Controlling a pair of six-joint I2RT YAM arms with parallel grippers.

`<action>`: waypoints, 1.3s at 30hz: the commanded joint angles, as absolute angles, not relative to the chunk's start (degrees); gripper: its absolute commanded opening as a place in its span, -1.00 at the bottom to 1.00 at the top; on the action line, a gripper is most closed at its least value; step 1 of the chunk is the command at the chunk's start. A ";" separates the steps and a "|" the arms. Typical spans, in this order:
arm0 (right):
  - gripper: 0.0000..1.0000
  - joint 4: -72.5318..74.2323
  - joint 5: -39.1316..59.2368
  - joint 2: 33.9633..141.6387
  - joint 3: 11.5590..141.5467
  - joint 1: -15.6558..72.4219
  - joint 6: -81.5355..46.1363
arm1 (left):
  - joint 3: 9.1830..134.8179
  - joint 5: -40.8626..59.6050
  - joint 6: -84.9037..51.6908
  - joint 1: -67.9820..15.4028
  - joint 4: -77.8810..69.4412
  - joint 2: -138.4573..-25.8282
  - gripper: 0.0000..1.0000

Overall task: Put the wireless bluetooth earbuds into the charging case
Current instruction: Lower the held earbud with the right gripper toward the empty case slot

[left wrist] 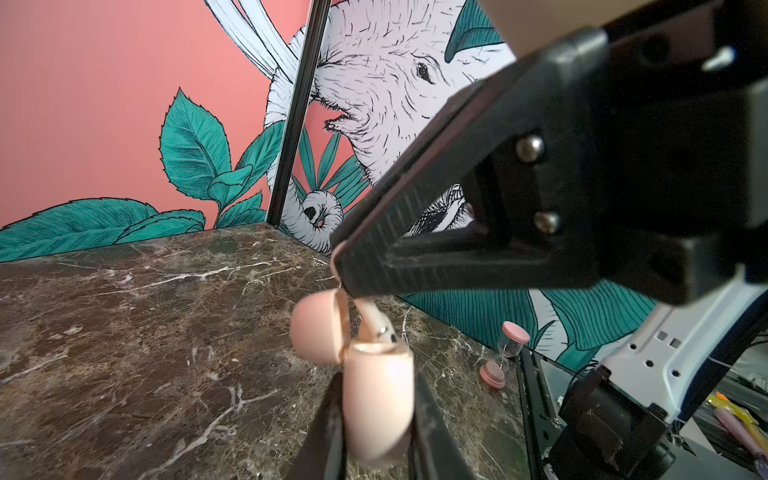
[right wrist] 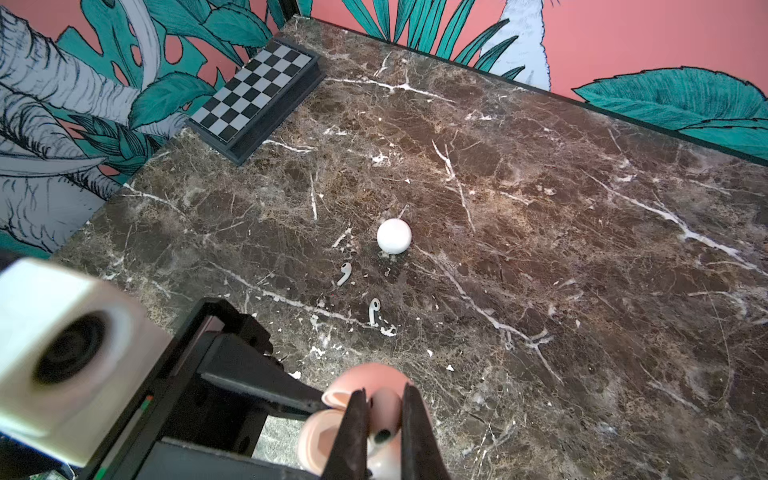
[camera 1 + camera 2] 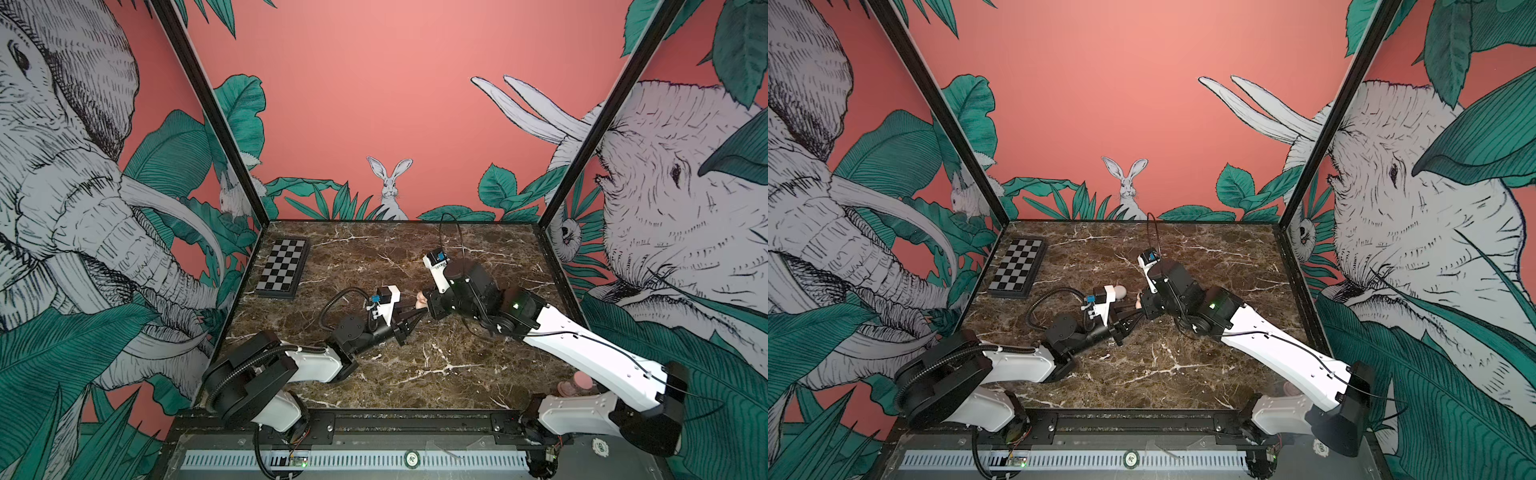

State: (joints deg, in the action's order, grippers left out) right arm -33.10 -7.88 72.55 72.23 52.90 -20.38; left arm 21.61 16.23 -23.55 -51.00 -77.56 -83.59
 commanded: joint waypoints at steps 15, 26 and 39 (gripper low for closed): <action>-0.80 -30.63 -7.66 70.65 70.80 53.70 -20.96 | 22.92 13.87 -25.68 -51.33 -80.31 -82.19 -1.00; -0.81 -30.41 -7.44 70.49 70.36 53.90 -21.15 | 22.73 13.45 -25.57 -51.33 -80.32 -81.89 -1.00; -0.81 -30.02 -7.15 69.96 69.65 54.23 -21.05 | 22.85 12.77 -25.75 -51.33 -80.31 -81.26 -1.00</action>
